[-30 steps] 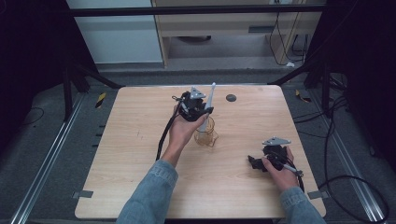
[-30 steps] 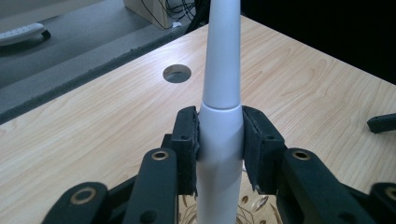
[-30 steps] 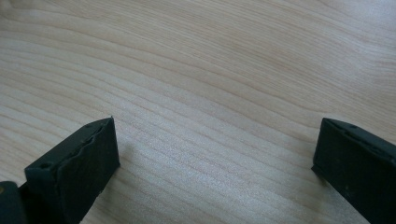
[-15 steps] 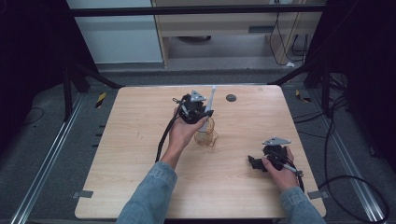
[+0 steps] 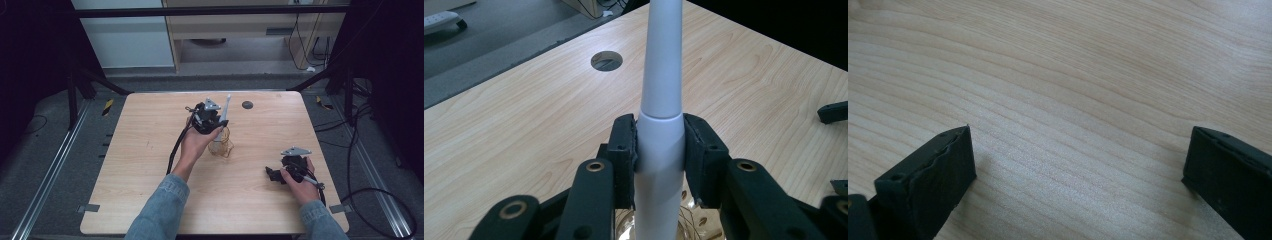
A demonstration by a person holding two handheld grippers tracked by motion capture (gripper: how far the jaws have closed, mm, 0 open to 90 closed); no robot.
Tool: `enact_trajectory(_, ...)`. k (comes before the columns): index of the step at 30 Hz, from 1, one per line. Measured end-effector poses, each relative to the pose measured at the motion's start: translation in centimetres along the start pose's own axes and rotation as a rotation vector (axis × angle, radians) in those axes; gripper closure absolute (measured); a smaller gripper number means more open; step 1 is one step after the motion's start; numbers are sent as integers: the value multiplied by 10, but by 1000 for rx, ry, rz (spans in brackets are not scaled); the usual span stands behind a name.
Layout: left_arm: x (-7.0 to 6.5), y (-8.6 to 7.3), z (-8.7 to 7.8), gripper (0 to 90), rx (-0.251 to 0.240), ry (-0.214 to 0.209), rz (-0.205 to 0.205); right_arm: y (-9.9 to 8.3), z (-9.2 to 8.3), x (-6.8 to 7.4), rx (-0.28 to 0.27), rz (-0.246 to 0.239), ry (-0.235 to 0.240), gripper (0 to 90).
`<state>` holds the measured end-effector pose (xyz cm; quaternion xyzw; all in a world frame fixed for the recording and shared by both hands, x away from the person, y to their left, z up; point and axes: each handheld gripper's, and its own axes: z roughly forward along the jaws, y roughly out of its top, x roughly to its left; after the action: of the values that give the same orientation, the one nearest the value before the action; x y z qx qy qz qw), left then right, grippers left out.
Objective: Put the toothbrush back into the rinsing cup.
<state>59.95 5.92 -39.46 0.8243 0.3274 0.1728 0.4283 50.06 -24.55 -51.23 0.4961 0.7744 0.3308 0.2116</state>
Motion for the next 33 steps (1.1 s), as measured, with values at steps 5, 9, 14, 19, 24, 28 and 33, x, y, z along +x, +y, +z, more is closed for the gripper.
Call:
enact_trajectory(5,-1,0,1,675,3,0,7,0,0,0,3,6,4,3)
enact_trajectory(9,-1,0,2,674,7,0,10,0,0,0,-1,-2,-1,3)
enact_trajectory(14,-2,0,2,675,13,-4,10,0,0,0,-1,-3,-2,4)
enact_trajectory(19,-3,0,2,675,22,1,15,0,0,0,0,-2,-1,4)
enact_trajectory(24,-3,-1,4,675,28,-3,11,0,0,-1,-2,-11,-3,3)
enact_trajectory(28,-3,-2,5,675,31,-7,5,0,0,0,0,0,0,4)
enact_trajectory(33,-4,-2,4,675,34,-7,6,0,0,0,0,-2,-1,4)
